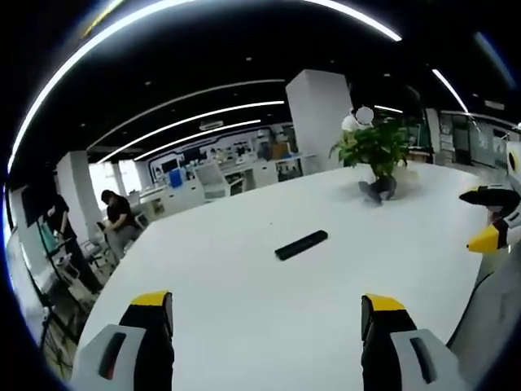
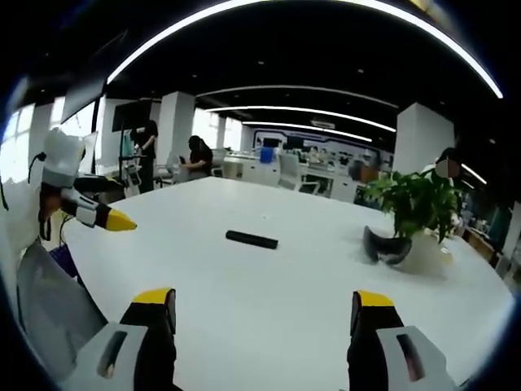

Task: Press the specified remote control buttons in sequence, fully releasing each button before pressing the next.

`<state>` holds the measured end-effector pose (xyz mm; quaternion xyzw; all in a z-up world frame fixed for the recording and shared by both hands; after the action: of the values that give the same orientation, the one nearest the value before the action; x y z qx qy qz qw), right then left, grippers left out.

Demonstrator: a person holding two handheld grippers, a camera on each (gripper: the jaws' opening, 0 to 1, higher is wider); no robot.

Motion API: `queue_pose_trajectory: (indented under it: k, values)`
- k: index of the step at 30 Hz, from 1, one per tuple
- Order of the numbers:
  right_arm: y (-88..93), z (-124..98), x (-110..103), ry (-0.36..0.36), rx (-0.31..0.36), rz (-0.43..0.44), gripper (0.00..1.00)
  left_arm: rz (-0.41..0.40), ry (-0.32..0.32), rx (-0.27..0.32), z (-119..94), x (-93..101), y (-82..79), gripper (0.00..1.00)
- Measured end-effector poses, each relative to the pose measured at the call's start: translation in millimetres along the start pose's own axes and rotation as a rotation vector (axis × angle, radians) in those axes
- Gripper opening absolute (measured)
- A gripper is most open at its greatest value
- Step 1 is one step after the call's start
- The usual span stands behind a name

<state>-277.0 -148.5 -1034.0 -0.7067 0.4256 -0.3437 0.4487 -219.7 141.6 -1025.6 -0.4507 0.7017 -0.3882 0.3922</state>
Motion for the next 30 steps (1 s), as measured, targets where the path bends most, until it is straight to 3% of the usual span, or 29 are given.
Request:
queue_pose_trajectory:
  k: [11,19,25,30]
  values:
    - [1.8,0.9,-0.1,0.001,-0.011,-0.006,0.87,0.035,0.038,-0.019,42.3,-1.2,-27.7,0.97]
    - [4.1,1.8,-0.7,0.001,-0.029,-0.011,0.86,0.072,0.097,-0.066,71.7,-3.1,-35.5,0.91]
    - [5.8,2.4,0.2,0.004,-0.041,-0.007,0.85,0.154,0.128,-0.09,94.2,-3.1,-45.0,0.87]
    - [7.7,3.2,-0.2,0.005,-0.055,-0.014,0.84,0.149,0.166,-0.102,114.0,-2.6,-53.3,0.85]
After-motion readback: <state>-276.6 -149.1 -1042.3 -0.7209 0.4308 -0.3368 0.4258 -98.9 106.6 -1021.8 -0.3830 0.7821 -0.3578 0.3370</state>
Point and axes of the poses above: the point that each gripper's makers call its tool centre point, and the gripper's own axes: z roughly forward along the fingers, x roughly to its right, y roughly out of its underside, the point moved 4 cm from there along -z, roughly backward along the fingers, and after that the axes turned 1 degree about -y, right-handed, at the moved point
